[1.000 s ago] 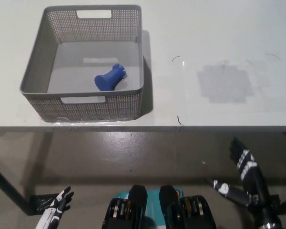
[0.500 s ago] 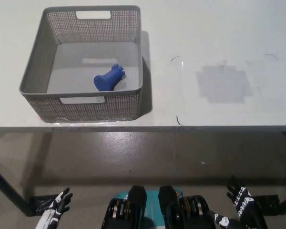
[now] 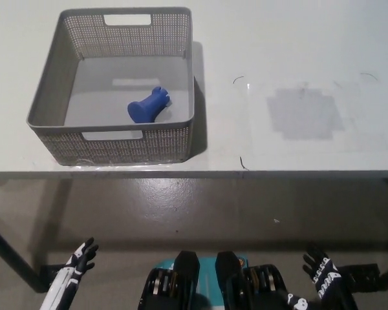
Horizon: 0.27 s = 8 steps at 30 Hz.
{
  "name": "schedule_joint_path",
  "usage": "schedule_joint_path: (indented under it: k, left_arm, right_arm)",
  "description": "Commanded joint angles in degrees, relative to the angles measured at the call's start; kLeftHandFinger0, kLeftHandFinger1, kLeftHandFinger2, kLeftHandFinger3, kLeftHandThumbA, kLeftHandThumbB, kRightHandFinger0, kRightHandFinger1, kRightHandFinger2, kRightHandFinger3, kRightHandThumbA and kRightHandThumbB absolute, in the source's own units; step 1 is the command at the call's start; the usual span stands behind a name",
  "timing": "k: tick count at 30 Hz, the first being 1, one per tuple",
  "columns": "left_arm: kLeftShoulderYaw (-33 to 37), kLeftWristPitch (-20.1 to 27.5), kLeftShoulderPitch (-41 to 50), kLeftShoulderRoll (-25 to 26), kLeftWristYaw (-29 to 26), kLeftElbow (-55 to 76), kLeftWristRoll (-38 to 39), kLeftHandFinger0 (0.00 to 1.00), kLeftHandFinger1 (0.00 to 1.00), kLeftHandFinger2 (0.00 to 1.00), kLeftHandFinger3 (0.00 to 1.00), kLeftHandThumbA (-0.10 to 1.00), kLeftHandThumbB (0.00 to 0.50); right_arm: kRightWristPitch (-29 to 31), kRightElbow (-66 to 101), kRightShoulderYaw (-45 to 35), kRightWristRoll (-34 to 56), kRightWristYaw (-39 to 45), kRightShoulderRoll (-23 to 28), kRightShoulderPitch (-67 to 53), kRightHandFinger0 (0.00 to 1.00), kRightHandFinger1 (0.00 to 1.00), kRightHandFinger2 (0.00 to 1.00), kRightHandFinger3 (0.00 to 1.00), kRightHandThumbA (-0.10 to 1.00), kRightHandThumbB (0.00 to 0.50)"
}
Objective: Use the right hand to pick up a chess pieces and put it into a container on the left hand side
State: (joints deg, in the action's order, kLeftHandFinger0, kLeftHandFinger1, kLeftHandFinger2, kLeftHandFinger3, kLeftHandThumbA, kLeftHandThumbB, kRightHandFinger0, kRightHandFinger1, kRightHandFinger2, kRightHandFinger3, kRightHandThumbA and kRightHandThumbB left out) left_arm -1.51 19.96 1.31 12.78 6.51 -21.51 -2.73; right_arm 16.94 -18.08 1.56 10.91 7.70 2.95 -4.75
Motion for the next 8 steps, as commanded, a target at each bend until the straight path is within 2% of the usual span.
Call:
schedule_joint_path:
  k: [1, 8]
  left_arm:
    - [-0.35, 1.47, -1.33, 0.42, 0.28, -0.25, 1.40, 1.00, 1.00, 1.00, 1.00, 1.00, 0.196]
    - [-0.54, 1.01, -1.60, 0.40, 0.21, -0.18, 1.59, 1.00, 1.00, 1.00, 1.00, 1.00, 0.183]
  right_arm:
    - [4.54, -0.18, -1.06, 0.72, 1.39, 0.17, 1.35, 1.00, 1.00, 1.00, 1.00, 0.98, 0.190]
    - [5.11, -1.22, -1.11, 0.98, 2.15, 0.25, 2.48, 1.00, 1.00, 1.00, 1.00, 0.98, 0.177]
